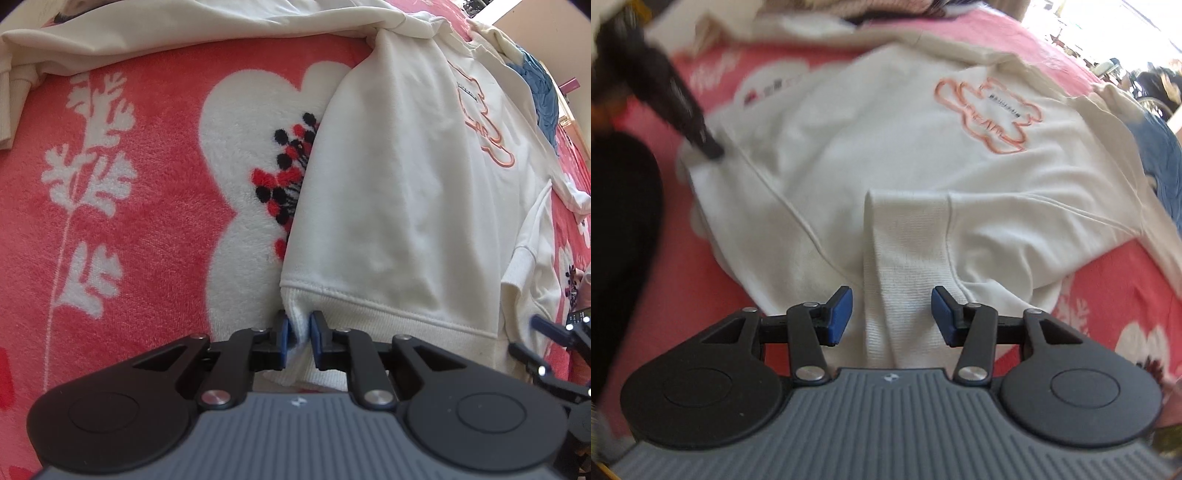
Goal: Fold clothes
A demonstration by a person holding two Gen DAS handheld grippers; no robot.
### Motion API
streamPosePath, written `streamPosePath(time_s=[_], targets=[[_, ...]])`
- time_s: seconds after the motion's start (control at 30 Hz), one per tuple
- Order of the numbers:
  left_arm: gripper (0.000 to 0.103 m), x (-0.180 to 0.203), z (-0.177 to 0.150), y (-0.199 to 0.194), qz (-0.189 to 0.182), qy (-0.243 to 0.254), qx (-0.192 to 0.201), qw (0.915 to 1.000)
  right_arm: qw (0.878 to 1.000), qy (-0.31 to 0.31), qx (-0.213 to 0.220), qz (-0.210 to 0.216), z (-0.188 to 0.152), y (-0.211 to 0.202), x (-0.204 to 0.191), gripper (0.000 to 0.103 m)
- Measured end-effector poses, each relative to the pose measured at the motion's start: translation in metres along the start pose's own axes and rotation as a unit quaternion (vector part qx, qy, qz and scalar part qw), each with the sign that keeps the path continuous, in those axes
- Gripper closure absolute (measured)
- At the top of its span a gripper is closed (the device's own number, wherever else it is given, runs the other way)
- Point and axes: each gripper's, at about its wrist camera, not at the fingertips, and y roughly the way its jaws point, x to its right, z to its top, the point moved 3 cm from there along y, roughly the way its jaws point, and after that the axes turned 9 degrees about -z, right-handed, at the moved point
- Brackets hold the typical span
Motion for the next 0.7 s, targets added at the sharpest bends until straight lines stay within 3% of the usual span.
streamPosePath(time_s=[0.07,0.2,0.27,0.4,0.5,0.7], targets=[[0.088,-0.001,0.0,0.0,-0.001,-0.001,-0.001,1.0,1.0,0.016,-0.004,0.005,0.001,0.001,0.004,0.077],[0.087,-0.001,0.001,0.0,-0.002,-0.001,-0.002,1.0,0.996,0.088,0.006,0.023,0.0,-0.006,0.018,0.079],[0.087,0.0,0.001,0.0,-0.002,-0.001,-0.002,1.0,0.993,0.118,0.009,0.032,-0.003,-0.006,0.024,0.085],[0.087,0.0,0.001,-0.001,-0.001,0.0,-0.002,1.0,0.981,0.185,0.01,0.062,-0.009,-0.007,0.039,0.087],[0.087,0.001,0.001,-0.001,0.0,0.001,-0.002,1.0,0.983,0.177,0.016,0.052,-0.009,-0.012,0.04,0.085],[0.087,0.001,0.002,0.001,-0.003,-0.001,-0.003,1.0,0.994,0.097,0.043,0.011,0.001,-0.019,0.025,0.08]])
